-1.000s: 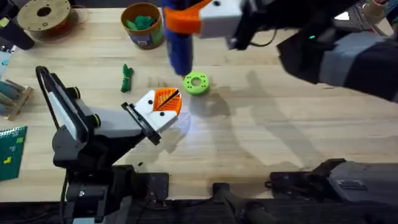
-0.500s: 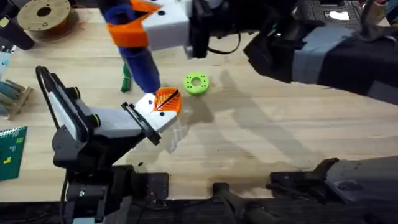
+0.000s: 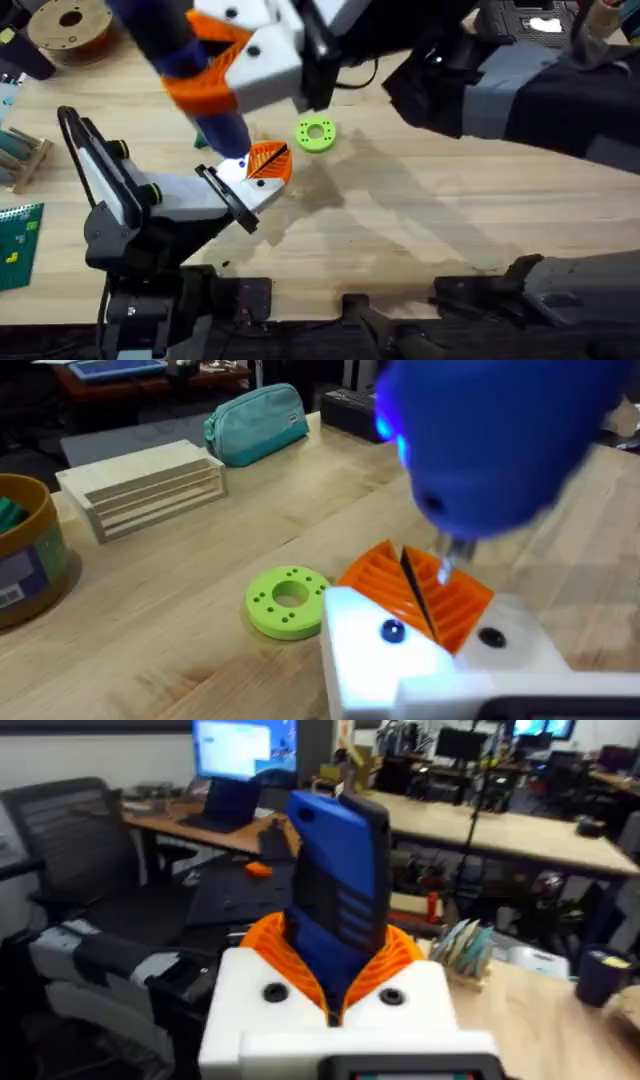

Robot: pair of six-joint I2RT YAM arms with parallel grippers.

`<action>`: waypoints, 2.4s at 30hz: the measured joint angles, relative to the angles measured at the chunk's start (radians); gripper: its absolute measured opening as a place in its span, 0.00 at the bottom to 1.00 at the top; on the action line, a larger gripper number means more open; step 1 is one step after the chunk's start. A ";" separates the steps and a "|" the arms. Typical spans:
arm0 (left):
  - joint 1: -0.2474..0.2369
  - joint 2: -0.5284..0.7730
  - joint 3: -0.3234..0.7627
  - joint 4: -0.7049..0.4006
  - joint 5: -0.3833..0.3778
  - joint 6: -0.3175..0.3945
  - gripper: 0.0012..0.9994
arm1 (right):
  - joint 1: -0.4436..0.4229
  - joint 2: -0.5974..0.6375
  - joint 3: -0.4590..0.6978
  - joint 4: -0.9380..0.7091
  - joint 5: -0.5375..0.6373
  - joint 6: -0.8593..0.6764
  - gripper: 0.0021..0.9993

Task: Pick up the gripper from the table and insert it into the empty holder that is missing its gripper. Then pick up a screw, insert it into the mounting hole, and use the screwdriver to tighten it. Finally, clean up the table by picking up the vegetable and placing it into the bucket.

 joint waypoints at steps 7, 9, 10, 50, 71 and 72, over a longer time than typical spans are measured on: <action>0.000 0.000 0.000 0.000 0.000 0.000 0.00 | 0.021 0.000 0.000 -0.056 -0.007 -0.080 0.02; 0.000 0.000 0.000 0.000 0.000 0.000 0.00 | 0.021 0.000 0.000 -0.056 -0.007 -0.097 0.02; 0.000 0.000 0.000 0.000 0.000 0.000 0.00 | 0.020 0.000 0.000 -0.056 -0.007 -0.103 0.02; 0.000 0.000 0.000 0.000 0.000 0.000 0.00 | 0.029 0.045 0.013 -0.058 0.052 -0.083 0.02; 0.000 0.000 0.000 0.000 0.000 0.000 0.00 | 0.014 0.045 0.013 -0.094 0.049 -0.063 0.02; 0.000 0.000 0.000 0.000 0.000 0.000 0.00 | 0.014 0.045 0.013 -0.094 0.049 -0.063 0.02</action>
